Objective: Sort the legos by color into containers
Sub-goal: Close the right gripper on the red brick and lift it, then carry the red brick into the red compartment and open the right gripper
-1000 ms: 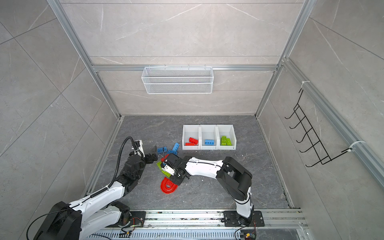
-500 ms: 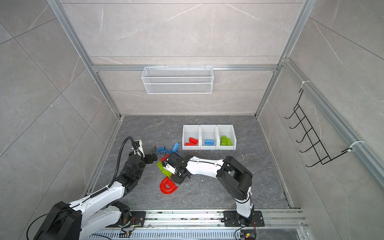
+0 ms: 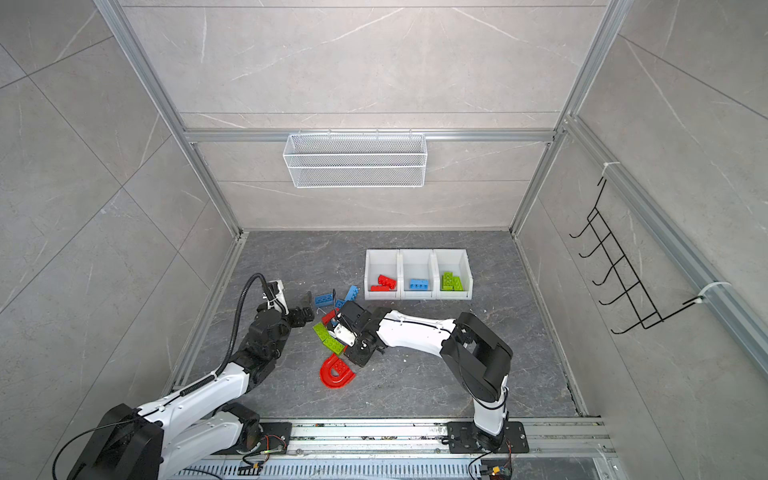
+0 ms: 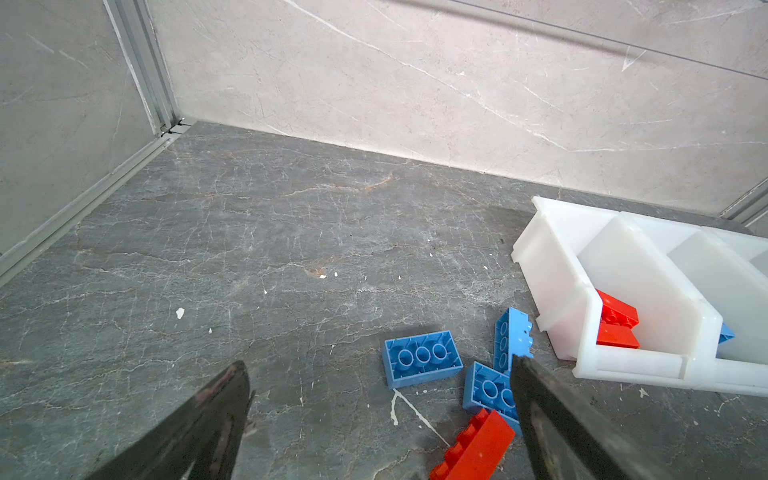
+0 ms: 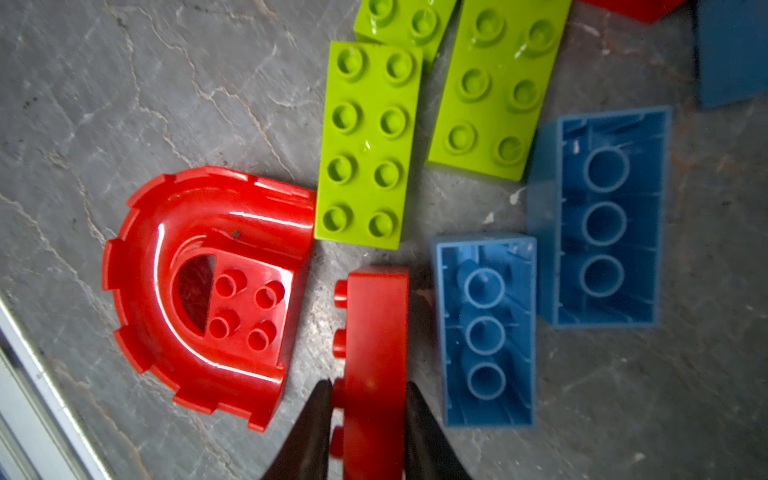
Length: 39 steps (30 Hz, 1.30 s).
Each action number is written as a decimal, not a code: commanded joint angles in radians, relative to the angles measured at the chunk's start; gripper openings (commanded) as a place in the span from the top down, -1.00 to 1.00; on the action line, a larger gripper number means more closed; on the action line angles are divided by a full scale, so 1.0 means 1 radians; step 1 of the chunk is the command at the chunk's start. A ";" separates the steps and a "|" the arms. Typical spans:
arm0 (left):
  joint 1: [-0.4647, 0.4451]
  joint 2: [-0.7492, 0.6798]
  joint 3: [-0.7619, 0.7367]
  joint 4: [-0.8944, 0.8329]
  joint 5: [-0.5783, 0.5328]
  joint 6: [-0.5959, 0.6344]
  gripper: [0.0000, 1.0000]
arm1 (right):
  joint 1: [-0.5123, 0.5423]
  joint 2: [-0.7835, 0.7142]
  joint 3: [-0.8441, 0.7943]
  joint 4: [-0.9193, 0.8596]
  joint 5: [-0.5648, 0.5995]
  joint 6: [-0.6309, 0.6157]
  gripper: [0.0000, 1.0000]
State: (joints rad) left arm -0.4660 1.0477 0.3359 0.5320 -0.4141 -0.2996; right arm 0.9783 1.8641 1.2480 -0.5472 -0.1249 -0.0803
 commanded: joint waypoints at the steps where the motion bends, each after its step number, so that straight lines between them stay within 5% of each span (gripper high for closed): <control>1: 0.005 0.011 0.010 0.022 -0.010 0.008 -0.99 | 0.000 0.040 0.022 -0.028 -0.028 -0.007 0.31; 26: 0.007 -0.028 0.000 0.018 -0.012 0.008 -0.99 | -0.034 -0.102 -0.044 0.041 0.000 0.057 0.52; 39: 0.007 -0.003 0.003 0.026 0.000 -0.005 -0.99 | -0.276 -0.291 -0.191 0.262 -0.140 0.240 0.52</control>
State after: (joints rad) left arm -0.4641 1.0409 0.3355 0.5236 -0.4152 -0.2996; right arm 0.7437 1.6203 1.0725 -0.3645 -0.2348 0.0879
